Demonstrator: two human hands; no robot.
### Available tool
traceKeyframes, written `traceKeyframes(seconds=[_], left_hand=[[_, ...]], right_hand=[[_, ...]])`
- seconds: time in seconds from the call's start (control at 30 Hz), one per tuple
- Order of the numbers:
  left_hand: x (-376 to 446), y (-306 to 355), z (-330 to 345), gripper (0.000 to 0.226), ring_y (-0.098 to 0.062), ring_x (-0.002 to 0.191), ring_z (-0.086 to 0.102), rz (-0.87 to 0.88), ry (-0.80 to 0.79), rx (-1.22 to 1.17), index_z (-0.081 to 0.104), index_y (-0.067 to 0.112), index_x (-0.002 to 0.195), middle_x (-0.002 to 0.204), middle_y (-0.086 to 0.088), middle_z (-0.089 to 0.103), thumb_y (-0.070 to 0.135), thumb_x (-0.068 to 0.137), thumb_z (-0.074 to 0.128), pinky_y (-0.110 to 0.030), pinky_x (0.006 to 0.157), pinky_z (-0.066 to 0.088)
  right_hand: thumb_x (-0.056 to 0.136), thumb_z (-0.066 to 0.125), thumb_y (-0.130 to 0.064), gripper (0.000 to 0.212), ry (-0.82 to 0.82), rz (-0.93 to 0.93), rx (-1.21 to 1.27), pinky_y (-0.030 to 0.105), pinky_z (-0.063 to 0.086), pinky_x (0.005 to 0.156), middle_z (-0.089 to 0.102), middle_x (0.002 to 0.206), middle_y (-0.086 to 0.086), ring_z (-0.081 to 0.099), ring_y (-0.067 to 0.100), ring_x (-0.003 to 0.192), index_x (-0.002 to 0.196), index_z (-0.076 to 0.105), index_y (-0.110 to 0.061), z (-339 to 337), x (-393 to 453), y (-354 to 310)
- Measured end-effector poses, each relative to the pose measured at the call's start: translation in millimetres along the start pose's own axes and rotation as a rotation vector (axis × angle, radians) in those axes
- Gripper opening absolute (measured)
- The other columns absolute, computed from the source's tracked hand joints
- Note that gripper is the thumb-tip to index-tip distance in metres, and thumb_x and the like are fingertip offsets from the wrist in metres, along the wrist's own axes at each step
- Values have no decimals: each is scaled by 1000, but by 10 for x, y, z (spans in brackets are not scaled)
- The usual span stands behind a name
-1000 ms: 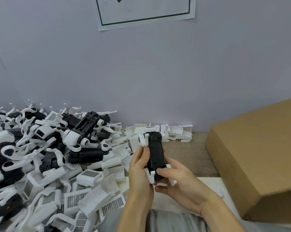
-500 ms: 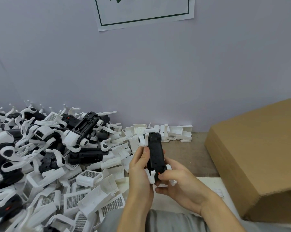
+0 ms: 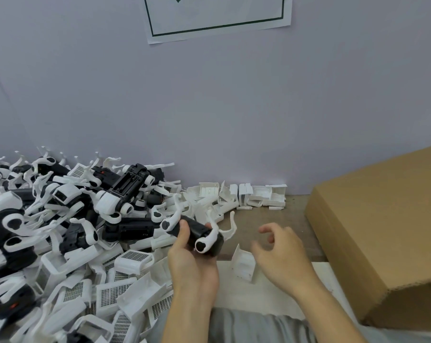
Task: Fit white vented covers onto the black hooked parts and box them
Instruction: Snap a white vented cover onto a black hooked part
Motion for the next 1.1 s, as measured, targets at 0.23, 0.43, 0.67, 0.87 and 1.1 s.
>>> traceKeyframes(seconds=[0.23,0.43,0.67,0.87,1.1], left_hand=[[8,-5,37,29,-16,72,67,24,-36,60,67,15,100,78,-2,67,35,80,69,-26,60,54],[14,-21,29,30,-17,71,59,138,-8,247,70,13,95,78,-1,63,38,78,75,-42,80,53],[46,-110,42,27,-24,79,67,83,8,307,68,17,106,88,-4,70,40,92,66,-50,81,59],[59,-99,16,30,-26,96,69,109,29,350,66,13,122,115,-11,73,29,98,61,-52,97,54],[53,-57,-18,41,-18,81,75,234,29,507,68,4,107,90,-7,78,30,78,81,-28,67,59]], right_hand=[[80,77,-43,36,-193,0,-238,18,39,74,46,113,-7,48,9,99,105,54,-33,223,-39,19],[82,74,-15,38,-112,66,-120,3,33,55,58,101,-5,52,4,83,116,60,-20,169,17,98],[87,68,-16,12,-27,113,-156,9,38,60,58,107,-1,56,7,85,91,61,-25,45,-3,109],[88,67,-22,28,-79,192,-240,25,44,72,48,105,1,53,20,92,110,53,-13,14,-45,99],[86,57,-10,9,10,218,-184,24,36,50,59,89,5,50,18,70,77,57,-10,-59,-26,165]])
Point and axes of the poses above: each hand's wrist, its own x-axis towards the middle knuckle, its own z-axis out of the palm, y = z × x, the point moved 7 cm from there along x, towards the middle knuckle
